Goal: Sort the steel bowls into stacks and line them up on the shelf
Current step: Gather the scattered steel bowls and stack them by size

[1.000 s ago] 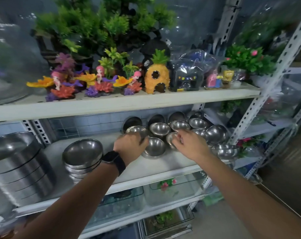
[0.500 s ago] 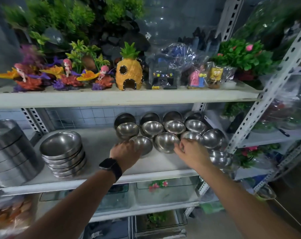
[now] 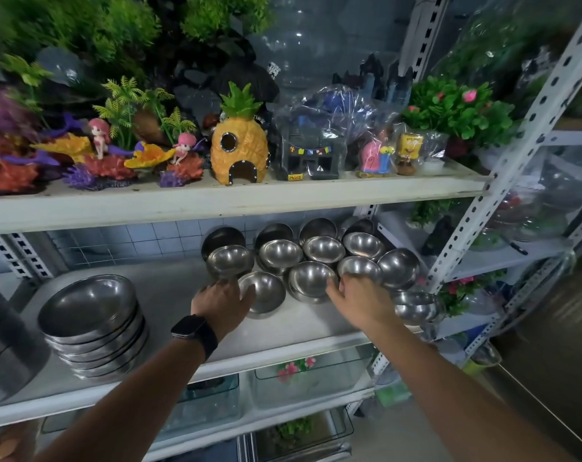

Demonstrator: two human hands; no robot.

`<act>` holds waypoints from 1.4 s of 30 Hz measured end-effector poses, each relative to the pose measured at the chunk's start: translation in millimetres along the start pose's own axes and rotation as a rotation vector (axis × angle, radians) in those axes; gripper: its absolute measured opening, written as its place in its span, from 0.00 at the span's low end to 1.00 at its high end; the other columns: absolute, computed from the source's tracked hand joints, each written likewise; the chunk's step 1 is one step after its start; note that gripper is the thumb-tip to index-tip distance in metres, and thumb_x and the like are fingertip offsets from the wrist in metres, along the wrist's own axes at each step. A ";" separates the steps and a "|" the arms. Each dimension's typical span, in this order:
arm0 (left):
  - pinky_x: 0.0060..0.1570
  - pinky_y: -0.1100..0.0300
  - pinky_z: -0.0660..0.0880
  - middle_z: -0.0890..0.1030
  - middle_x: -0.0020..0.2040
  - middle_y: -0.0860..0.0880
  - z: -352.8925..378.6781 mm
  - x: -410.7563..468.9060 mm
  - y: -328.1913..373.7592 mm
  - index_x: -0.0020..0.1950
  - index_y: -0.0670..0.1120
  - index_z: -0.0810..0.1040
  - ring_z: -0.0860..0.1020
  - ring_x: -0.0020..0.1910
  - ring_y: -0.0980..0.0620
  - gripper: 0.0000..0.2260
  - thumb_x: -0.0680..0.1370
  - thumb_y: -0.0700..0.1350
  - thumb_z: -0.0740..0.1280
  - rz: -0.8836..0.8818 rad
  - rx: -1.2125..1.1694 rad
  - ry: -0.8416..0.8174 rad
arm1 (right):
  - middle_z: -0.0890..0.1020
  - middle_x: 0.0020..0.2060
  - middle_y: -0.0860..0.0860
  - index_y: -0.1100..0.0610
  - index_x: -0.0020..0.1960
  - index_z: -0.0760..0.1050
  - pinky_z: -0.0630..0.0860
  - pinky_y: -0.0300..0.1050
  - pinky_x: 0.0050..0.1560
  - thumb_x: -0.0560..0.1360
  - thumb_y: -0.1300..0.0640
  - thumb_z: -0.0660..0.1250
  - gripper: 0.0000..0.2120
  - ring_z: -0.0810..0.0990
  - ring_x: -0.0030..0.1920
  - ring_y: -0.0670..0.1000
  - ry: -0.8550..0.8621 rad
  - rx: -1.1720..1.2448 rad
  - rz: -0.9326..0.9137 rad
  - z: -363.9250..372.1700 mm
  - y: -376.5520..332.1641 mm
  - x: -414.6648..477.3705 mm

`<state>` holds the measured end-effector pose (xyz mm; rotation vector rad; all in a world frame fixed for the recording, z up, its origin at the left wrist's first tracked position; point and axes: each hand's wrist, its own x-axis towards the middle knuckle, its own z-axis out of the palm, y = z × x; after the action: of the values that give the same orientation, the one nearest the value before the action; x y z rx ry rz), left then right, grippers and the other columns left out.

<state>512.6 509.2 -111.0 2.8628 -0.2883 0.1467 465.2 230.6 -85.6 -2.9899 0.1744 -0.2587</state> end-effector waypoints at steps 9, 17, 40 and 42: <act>0.45 0.56 0.78 0.83 0.44 0.49 14.6 4.9 -17.4 0.53 0.50 0.78 0.81 0.42 0.49 0.24 0.82 0.64 0.49 -0.122 -0.056 -0.120 | 0.80 0.36 0.53 0.56 0.39 0.76 0.72 0.45 0.35 0.81 0.34 0.48 0.31 0.80 0.38 0.55 -0.160 0.051 0.178 19.9 5.3 13.2; 0.47 0.55 0.77 0.82 0.49 0.46 29.5 12.9 -7.3 0.53 0.47 0.78 0.80 0.45 0.46 0.26 0.82 0.64 0.50 -0.250 -0.056 -0.165 | 0.81 0.40 0.53 0.57 0.42 0.77 0.76 0.47 0.40 0.82 0.36 0.49 0.30 0.80 0.42 0.55 -0.236 0.139 0.247 47.2 7.4 33.0; 0.45 0.52 0.77 0.81 0.50 0.39 64.3 13.1 -9.1 0.59 0.45 0.73 0.80 0.46 0.41 0.15 0.84 0.53 0.54 -0.456 -0.727 -0.114 | 0.77 0.32 0.61 0.61 0.58 0.68 0.67 0.40 0.23 0.82 0.58 0.53 0.10 0.73 0.24 0.54 -0.251 1.087 0.620 97.8 -3.2 45.9; 0.43 0.52 0.77 0.81 0.47 0.41 67.4 7.6 -15.4 0.57 0.46 0.75 0.80 0.44 0.42 0.14 0.85 0.52 0.53 -0.451 -0.719 -0.081 | 0.77 0.31 0.60 0.54 0.62 0.67 0.66 0.41 0.24 0.82 0.59 0.52 0.10 0.72 0.24 0.54 -0.249 1.162 0.636 94.1 -5.9 42.0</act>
<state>528.1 504.4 -178.6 2.1459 0.2511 -0.1364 523.6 242.8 -169.8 -1.6835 0.6516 0.0835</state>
